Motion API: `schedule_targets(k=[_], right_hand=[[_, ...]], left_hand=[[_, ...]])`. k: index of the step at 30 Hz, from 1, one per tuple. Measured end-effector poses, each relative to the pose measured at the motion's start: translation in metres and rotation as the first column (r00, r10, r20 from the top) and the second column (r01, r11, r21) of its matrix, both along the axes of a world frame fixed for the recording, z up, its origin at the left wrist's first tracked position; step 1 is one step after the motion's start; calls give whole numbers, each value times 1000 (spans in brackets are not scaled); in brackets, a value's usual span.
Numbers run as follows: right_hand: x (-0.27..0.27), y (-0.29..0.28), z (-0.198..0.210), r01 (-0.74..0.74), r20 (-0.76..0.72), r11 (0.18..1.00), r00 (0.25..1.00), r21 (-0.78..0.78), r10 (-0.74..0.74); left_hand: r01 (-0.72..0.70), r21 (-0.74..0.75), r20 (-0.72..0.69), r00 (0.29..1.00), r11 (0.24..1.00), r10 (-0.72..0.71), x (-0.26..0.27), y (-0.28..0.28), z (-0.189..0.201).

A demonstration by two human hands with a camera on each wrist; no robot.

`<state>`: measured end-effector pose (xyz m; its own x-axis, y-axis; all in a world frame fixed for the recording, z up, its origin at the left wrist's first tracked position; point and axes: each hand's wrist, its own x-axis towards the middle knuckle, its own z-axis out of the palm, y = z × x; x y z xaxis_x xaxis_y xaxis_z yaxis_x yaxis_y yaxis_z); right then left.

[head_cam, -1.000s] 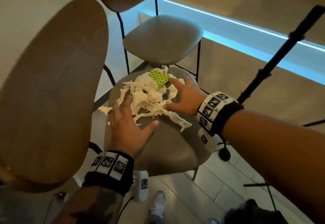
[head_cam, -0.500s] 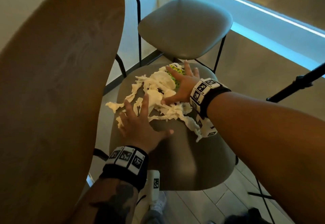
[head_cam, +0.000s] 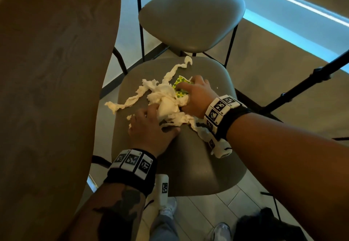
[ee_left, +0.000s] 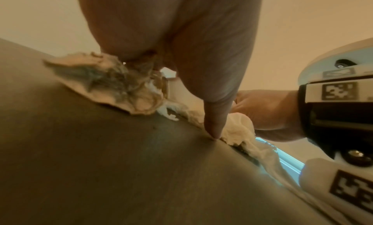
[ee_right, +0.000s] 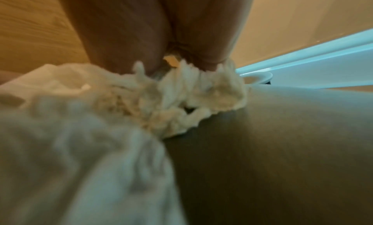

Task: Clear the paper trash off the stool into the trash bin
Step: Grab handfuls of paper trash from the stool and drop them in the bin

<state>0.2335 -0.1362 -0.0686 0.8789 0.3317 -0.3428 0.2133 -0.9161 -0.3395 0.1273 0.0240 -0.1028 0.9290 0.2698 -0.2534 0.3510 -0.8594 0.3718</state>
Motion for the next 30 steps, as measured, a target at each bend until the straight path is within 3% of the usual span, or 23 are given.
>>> schedule_targets(k=[7,10,15,19,30], right_hand=[[-30,-8,-8,76,-30,981,997,177,-72],[-36,-12,-7,98,-3,971,995,219,-99],[-37,-20,7,83,81,950,990,300,-112],[-42,-31,15,168,44,879,977,445,-209],[-57,-51,24,329,-25,765,925,554,-379]], left_hand=[[26,-100,91,996,995,-16,-3,-11,1],[59,-132,80,996,990,-49,-3,-9,1],[106,-232,188,980,967,-63,-10,-6,5],[96,-391,259,966,916,9,-20,-8,14],[175,-426,394,919,887,7,-35,-16,34]])
